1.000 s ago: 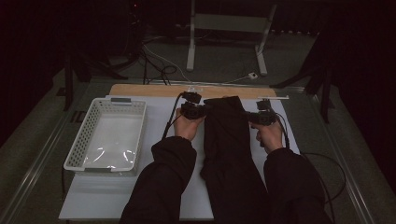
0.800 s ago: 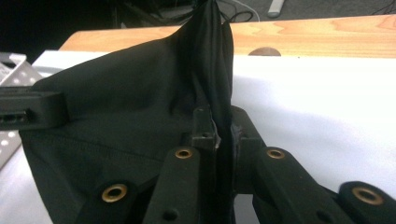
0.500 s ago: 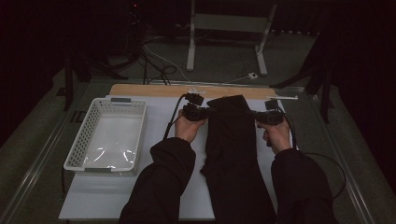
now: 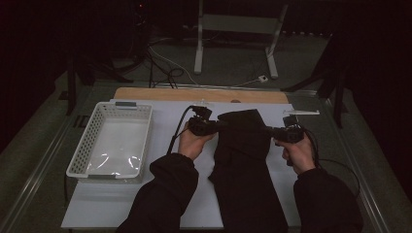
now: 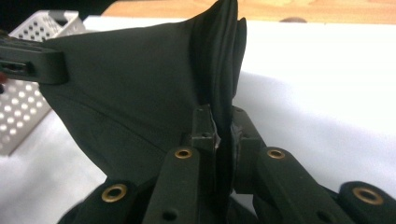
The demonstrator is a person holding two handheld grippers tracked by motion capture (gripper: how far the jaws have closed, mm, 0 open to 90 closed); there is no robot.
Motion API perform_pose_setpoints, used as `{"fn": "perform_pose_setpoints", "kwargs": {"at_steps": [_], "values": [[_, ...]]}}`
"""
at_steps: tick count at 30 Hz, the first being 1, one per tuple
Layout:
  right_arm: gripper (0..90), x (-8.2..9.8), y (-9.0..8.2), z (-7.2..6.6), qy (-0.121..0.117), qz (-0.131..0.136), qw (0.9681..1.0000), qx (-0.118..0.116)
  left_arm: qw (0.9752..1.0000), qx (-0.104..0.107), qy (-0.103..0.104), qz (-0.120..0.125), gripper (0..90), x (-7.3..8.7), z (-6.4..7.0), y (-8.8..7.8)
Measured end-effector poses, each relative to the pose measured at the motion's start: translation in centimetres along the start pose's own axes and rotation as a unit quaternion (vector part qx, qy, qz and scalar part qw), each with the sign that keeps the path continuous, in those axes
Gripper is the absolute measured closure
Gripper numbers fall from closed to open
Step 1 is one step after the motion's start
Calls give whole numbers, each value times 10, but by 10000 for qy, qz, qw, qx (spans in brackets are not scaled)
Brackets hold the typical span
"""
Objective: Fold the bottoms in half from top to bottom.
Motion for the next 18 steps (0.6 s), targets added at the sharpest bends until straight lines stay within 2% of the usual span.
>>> {"fn": "perform_pose_setpoints", "kwargs": {"at_steps": [7, 11, 18], "values": [[834, 16, -16, -8, -111, -14, 9999, -59, 9997, 166, 173, -53, 866, 19, 22, -8], [834, 29, -22, -16, -281, -87, 9996, -39, 9993, 277, 226, -116, 867, 34, 33, -14], [833, 61, -30, -26, -358, -246, 9989, -172, 9976, 408, 404, -382, 867, 67, 54, -19]]}}
Point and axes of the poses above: each handheld gripper's, and its own axes: y roughly forward along the jaws, x roughly out of its underside, z roughly to its right, the point moved 10 cm from there along y, roughly forward along the jaws, and after that the axes turned 4 degrees about x, right-handed, at the moved point
